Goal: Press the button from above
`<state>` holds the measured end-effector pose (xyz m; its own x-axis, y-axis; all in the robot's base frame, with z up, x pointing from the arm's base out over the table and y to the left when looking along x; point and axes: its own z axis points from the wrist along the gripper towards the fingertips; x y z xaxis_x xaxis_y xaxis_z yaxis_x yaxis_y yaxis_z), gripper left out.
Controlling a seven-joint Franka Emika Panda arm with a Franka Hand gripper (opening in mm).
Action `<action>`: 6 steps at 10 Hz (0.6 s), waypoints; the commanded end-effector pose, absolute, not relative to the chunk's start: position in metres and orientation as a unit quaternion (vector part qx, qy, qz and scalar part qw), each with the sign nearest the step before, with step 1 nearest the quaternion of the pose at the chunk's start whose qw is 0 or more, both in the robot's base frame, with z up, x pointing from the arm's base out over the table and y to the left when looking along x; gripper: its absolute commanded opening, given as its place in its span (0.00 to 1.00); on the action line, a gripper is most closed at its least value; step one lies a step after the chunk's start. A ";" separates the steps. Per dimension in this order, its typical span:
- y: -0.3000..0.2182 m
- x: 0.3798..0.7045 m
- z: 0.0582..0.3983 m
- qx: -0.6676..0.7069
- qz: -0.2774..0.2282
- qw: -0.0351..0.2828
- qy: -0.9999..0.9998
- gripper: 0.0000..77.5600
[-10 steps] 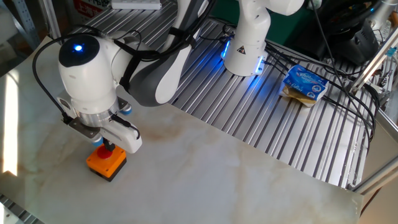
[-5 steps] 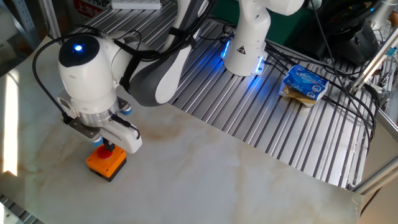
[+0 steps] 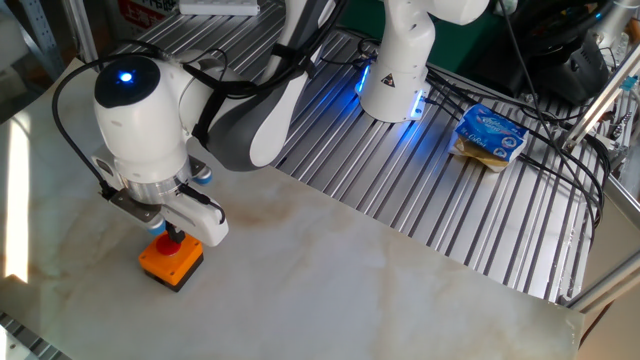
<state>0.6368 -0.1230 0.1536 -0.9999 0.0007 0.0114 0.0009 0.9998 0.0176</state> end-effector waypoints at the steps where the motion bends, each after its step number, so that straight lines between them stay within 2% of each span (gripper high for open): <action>1: -0.125 0.641 0.156 -0.029 -0.010 0.009 -0.999 0.00; 6: -0.134 0.654 0.160 -0.022 -0.003 0.012 -1.000 0.00</action>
<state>0.6368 -0.1230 0.1536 -0.9999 0.0007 0.0114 0.0009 0.9998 0.0176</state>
